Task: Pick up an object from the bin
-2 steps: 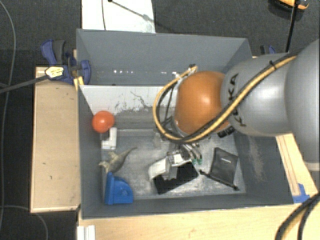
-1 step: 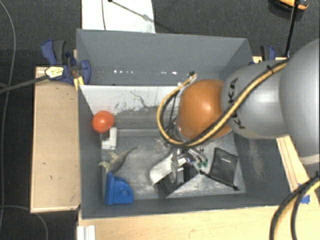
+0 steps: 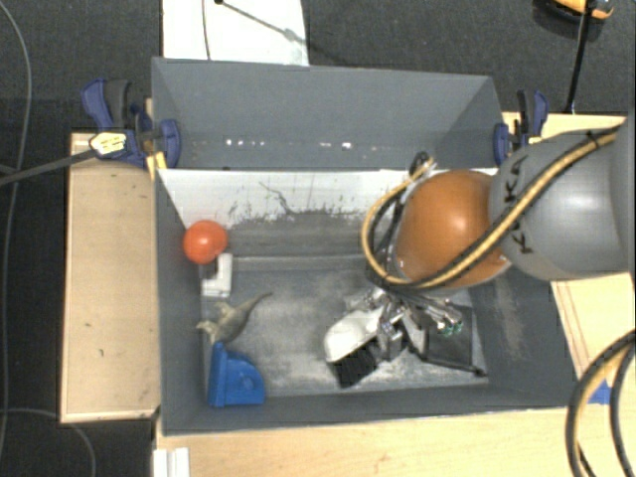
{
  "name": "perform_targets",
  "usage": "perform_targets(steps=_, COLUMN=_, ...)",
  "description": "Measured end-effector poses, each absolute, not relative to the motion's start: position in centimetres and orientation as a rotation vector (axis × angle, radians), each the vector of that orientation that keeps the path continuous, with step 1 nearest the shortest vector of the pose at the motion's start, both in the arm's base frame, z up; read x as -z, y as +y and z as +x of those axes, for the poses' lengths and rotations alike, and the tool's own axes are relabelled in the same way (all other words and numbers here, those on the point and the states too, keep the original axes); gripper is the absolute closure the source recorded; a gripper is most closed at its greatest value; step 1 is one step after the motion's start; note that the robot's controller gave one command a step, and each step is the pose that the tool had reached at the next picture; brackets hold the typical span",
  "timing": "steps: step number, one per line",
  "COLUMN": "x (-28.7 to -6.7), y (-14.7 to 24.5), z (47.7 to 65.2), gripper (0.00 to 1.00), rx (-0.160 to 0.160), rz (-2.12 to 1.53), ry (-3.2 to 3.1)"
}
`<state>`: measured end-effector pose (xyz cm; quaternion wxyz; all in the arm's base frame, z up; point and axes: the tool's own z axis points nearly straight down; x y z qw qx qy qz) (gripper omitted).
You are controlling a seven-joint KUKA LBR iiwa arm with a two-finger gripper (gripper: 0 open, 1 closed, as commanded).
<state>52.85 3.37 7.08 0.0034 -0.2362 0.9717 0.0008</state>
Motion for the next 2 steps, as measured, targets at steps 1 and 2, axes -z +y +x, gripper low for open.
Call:
perform_targets(steps=1, x=-7.1, y=3.4, z=52.9, gripper=1.0, rx=-0.003, rz=-0.737, ry=3.047)
perform_targets(steps=2, x=-21.4, y=0.9, z=52.2, gripper=1.0, rx=-0.003, rz=-0.705, ry=3.053)
